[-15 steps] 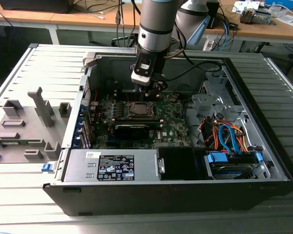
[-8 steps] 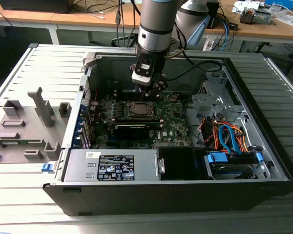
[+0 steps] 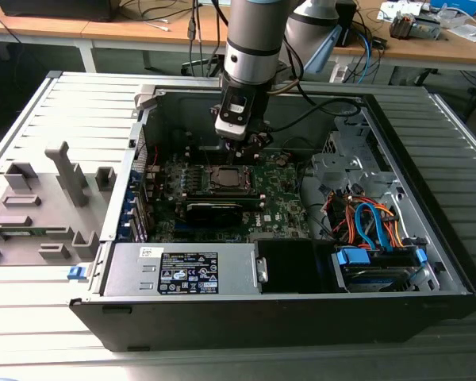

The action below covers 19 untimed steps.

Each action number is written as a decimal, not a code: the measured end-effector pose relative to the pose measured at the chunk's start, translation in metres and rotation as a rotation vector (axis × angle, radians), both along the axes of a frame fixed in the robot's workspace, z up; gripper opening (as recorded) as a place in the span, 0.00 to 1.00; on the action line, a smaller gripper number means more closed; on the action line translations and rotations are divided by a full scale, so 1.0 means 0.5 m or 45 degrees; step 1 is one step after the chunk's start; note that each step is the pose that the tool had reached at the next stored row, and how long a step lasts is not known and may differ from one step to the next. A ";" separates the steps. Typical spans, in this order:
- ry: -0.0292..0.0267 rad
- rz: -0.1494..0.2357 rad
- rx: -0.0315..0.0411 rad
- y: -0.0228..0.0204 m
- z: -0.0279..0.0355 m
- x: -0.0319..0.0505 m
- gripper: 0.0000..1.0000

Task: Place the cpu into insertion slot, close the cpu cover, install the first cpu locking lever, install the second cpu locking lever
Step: 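Install the first cpu locking lever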

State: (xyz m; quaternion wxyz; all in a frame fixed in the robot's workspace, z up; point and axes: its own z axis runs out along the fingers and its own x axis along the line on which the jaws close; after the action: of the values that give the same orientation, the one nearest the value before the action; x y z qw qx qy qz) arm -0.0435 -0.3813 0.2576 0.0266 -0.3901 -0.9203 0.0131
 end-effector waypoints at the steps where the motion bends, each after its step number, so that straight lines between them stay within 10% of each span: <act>1: 0.0000 0.002 0.0000 0.0000 0.000 0.000 0.11; 19: 0.0000 0.048 0.0000 0.0000 0.000 0.000 0.11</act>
State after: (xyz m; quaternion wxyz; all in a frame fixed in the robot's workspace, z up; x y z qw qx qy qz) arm -0.0435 -0.3813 0.2576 0.0263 -0.3728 -0.9274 0.0136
